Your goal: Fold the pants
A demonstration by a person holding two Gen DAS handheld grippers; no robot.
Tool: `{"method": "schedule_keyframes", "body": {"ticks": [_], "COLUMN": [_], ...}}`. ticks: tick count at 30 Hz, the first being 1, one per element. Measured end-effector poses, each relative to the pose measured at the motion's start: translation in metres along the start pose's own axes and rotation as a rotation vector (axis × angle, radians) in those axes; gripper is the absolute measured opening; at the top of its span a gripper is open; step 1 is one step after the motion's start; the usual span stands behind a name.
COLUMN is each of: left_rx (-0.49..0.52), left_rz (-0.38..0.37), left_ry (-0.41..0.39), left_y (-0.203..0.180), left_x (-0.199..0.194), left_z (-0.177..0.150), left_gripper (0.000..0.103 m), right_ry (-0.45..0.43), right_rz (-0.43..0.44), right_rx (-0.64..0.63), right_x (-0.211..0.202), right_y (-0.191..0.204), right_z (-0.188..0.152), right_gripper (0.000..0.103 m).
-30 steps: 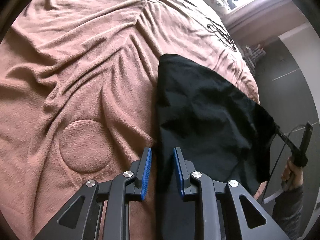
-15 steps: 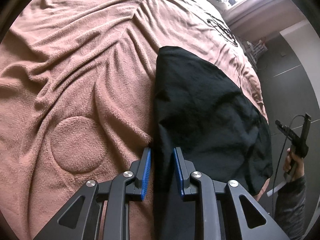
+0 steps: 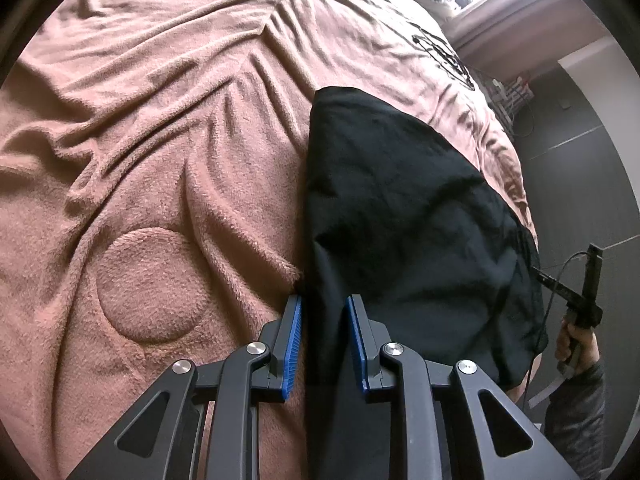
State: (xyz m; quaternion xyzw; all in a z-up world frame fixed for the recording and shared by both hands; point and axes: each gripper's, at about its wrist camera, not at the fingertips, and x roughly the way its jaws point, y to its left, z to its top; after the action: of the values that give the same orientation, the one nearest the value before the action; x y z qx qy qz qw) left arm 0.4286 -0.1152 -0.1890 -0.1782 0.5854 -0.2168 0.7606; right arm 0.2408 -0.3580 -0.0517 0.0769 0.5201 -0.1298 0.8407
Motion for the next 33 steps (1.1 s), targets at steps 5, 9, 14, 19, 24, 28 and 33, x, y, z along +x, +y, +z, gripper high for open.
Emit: {"method": "schedule_keyframes", "body": {"ticks": [5, 9, 14, 19, 24, 28, 33], "left_rx": [0.003, -0.001, -0.012, -0.056, -0.07, -0.1, -0.112], "left_rz": [-0.006, -0.013, -0.025, -0.044, -0.055, -0.073, -0.079], "left_ry": [0.005, 0.025, 0.043, 0.057, 0.062, 0.061, 0.068], "left_y": [0.001, 0.0, -0.003, 0.003, 0.0, 0.003, 0.002], "left_x": [0.0, -0.002, -0.01, -0.01, -0.007, -0.01, -0.013], "left_z": [-0.003, -0.008, -0.019, -0.035, -0.049, -0.058, -0.073], "left_gripper": [0.024, 0.024, 0.024, 0.024, 0.024, 0.024, 0.025], "right_ry": [0.008, -0.019, -0.023, -0.017, -0.019, -0.022, -0.04], "right_rz": [0.016, 0.032, 0.019, 0.019, 0.018, 0.026, 0.062], "right_rx": [0.01, 0.009, 0.033, 0.067, 0.075, 0.067, 0.089], "right_x": [0.002, -0.011, -0.017, -0.028, -0.039, -0.038, -0.03], "right_y": [-0.005, -0.004, -0.009, -0.015, -0.019, -0.021, -0.028], "right_z": [0.0, -0.006, -0.015, -0.025, -0.031, -0.035, -0.04], "right_gripper": [0.017, 0.005, 0.004, 0.004, 0.002, 0.001, 0.001]}}
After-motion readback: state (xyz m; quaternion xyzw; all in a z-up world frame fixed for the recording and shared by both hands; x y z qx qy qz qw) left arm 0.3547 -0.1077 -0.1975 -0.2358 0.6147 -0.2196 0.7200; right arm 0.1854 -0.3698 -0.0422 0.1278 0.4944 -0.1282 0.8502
